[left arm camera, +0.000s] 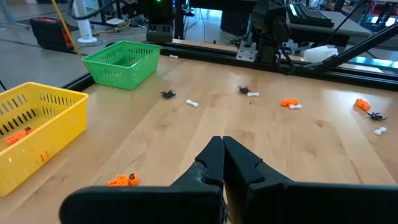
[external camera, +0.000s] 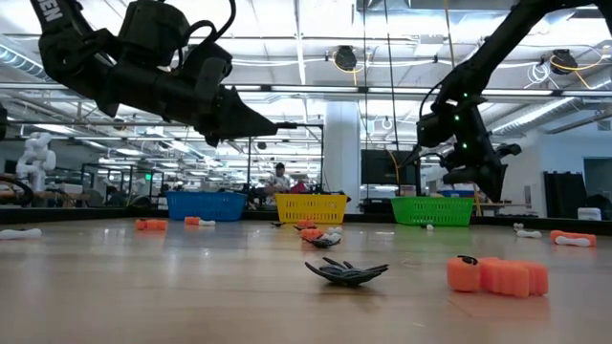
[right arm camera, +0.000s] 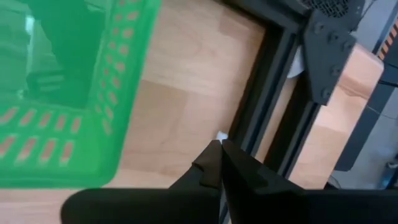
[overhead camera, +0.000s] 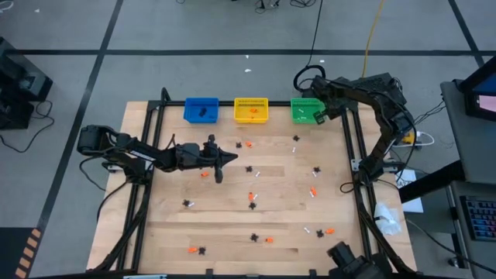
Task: Sort Halloween decoration
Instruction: Put the white bone toy into the green bin
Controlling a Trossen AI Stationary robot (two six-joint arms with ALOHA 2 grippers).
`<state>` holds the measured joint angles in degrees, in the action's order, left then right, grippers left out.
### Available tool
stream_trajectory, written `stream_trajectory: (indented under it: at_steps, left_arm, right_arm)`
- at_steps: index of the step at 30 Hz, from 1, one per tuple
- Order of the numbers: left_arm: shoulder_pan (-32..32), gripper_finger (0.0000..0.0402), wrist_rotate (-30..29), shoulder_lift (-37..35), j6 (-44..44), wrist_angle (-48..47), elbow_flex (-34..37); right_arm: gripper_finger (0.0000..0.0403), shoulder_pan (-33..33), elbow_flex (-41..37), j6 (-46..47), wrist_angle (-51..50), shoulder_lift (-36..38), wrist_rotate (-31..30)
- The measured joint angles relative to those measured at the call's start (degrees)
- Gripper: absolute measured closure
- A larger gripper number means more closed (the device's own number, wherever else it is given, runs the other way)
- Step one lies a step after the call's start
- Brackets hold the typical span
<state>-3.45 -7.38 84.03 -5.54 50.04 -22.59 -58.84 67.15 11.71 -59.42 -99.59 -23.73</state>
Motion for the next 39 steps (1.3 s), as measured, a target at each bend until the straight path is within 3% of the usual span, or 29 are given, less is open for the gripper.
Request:
stream_trajectory:
  at_steps: [14, 29, 39]
  left_arm:
    - [0.2, 0.0402, 0.0, 0.0, 0.0, 0.0, 0.0]
    - [0.2, 0.0402, -0.4, 0.0, 0.0, 0.0, 0.0]
    - [0.2, 0.0402, -0.4, 0.0, 0.4, 0.0, 0.0]
  right_arm:
    - [0.0403, -0.4, -5.2, -7.7, 5.4, 0.0, -1.7]
    - [0.0403, -0.4, -5.2, -2.6, 7.9, 0.0, -4.2]
    - [0.0403, 1.5, 0.4, -15.2, -0.3, 0.0, -6.2]
